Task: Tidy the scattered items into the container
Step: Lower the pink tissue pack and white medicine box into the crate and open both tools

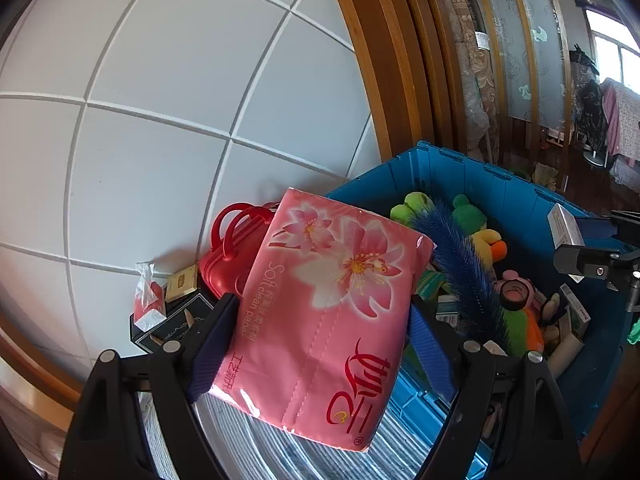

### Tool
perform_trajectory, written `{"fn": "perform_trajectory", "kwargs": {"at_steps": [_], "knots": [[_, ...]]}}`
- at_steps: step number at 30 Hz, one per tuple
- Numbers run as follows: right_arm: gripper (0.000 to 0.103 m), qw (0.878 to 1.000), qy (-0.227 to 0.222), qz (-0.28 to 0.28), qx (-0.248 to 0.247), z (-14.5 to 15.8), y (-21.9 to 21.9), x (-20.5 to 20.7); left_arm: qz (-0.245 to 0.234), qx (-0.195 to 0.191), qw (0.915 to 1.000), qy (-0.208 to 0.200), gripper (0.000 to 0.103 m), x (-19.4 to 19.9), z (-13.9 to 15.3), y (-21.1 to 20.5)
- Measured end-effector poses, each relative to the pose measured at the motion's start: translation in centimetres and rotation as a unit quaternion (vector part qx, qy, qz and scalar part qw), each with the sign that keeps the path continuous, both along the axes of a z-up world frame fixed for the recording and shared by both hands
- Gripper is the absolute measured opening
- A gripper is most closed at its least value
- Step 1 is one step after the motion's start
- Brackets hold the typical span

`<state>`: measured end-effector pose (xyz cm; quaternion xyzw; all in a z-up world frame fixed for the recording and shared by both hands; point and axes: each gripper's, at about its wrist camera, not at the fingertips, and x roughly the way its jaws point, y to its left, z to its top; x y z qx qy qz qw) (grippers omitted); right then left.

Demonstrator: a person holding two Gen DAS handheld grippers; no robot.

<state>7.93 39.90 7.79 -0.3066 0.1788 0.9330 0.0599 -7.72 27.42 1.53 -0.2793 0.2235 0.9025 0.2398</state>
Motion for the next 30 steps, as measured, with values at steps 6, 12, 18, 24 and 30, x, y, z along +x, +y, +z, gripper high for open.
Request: {"fn": "perform_trajectory", "kwargs": {"at_steps": [6,12,18,24,30], "knots": [[0.076,0.999,-0.006,-0.039,-0.006,-0.7,2.8,1.2,-0.023,-0.001,0.9997,-0.010,0.082,-1.4,-0.3,3.0],[0.076,0.997,-0.019,-0.072,-0.004,-1.6,5.3,2.6,-0.046,-0.004,0.9988,-0.014,0.082,-2.6,-0.6,6.1],[0.076,0.994,-0.035,-0.103,0.002,-2.6,7.7,4.2,-0.068,-0.008,0.9975,-0.015,0.082,-3.5,-0.8,8.9],[0.076,0.991,-0.047,-0.124,-0.005,-3.8,9.3,5.3,-0.083,-0.011,0.9963,-0.018,0.082,-4.1,-1.0,10.6],[0.076,0.991,-0.053,-0.125,-0.009,-4.1,9.5,5.2,-0.089,-0.011,0.9958,-0.020,0.082,-4.5,-1.1,11.4]]}}
